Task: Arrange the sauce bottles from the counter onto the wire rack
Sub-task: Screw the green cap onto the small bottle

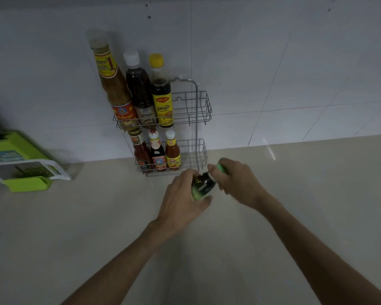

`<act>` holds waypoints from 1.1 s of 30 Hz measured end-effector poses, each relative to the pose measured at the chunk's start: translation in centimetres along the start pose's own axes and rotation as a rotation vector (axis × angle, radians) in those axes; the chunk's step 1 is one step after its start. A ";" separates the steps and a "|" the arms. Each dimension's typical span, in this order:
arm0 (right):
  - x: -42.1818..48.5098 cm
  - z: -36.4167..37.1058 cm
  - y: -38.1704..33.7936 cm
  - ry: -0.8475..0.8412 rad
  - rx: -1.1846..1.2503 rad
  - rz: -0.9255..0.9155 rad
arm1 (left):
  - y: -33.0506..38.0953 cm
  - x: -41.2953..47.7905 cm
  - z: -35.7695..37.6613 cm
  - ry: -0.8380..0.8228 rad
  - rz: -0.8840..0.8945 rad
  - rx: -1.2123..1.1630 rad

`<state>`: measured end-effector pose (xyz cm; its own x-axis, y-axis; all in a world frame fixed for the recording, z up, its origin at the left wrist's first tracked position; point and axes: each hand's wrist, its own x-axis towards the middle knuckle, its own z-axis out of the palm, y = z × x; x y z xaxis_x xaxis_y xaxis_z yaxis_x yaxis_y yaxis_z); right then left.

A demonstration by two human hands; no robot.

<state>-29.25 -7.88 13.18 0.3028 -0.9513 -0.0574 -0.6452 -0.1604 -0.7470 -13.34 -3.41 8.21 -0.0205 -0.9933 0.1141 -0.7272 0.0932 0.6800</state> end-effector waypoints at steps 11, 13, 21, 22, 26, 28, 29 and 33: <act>0.9 1.0 1.6 -0.018 0.459 0.028 | -2.4 0.8 0.2 -0.091 -0.196 -0.325; 0.9 2.7 2.3 0.070 0.503 0.047 | -3.1 1.2 1.1 -0.096 -0.192 -0.293; 8.7 5.3 2.8 0.317 0.305 -0.092 | -7.3 7.2 0.1 0.018 -0.321 -0.256; 10.2 5.7 2.9 0.317 0.309 -0.076 | -7.7 8.0 0.0 0.010 -0.335 -0.269; 15.3 7.5 3.7 0.233 0.219 -0.013 | -9.2 9.9 0.7 0.051 -0.339 -0.314; 16.9 8.3 4.0 0.146 0.187 0.026 | -9.5 10.3 1.2 0.054 -0.335 -0.318; 17.4 8.7 4.3 0.109 0.174 0.039 | -9.8 10.5 1.5 0.058 -0.329 -0.319; 18.2 9.5 4.9 0.011 0.079 0.058 | -10.3 10.7 1.9 0.105 -0.295 -0.340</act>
<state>-20.24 -23.48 2.19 0.2582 -0.9614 -0.0951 -0.6037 -0.0837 -0.7928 -7.39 -15.14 1.09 0.2355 -0.9701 -0.0591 -0.4249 -0.1575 0.8914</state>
